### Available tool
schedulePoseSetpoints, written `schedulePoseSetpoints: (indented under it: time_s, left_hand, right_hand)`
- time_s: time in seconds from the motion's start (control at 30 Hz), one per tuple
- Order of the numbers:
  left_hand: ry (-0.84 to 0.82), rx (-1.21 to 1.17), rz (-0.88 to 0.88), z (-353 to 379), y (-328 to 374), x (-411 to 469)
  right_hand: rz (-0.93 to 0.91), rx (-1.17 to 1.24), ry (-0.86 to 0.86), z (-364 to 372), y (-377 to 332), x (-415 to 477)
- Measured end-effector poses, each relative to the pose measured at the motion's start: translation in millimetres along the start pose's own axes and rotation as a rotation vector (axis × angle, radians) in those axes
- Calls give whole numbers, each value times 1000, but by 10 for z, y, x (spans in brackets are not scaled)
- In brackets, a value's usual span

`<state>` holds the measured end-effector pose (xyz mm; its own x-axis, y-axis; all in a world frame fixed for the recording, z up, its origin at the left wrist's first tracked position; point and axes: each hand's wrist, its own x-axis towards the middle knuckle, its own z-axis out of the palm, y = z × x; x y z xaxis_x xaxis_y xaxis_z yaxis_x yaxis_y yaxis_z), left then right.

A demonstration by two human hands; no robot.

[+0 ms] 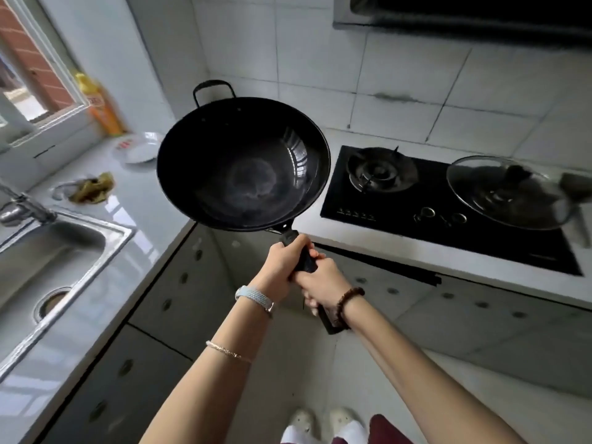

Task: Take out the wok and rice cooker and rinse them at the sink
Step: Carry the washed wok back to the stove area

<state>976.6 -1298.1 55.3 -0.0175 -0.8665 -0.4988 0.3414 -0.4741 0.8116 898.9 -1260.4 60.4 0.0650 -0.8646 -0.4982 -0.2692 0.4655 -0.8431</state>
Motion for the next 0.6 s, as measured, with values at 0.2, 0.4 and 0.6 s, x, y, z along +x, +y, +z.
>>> schedulePoseSetpoints:
  time_s: [0.2,0.4,0.6]
  left_hand:
    - [-141,171,-59,494,-158,58]
    - [-279,229,-122,1132,-332,-69]
    - [-432,304,-162,1848,-656,-239]
  right_hand:
    - [20,84,152,-440,148,-142]
    - [54,166,297,-963,357,-357]
    - [57,226,416,-1589,678,-648]
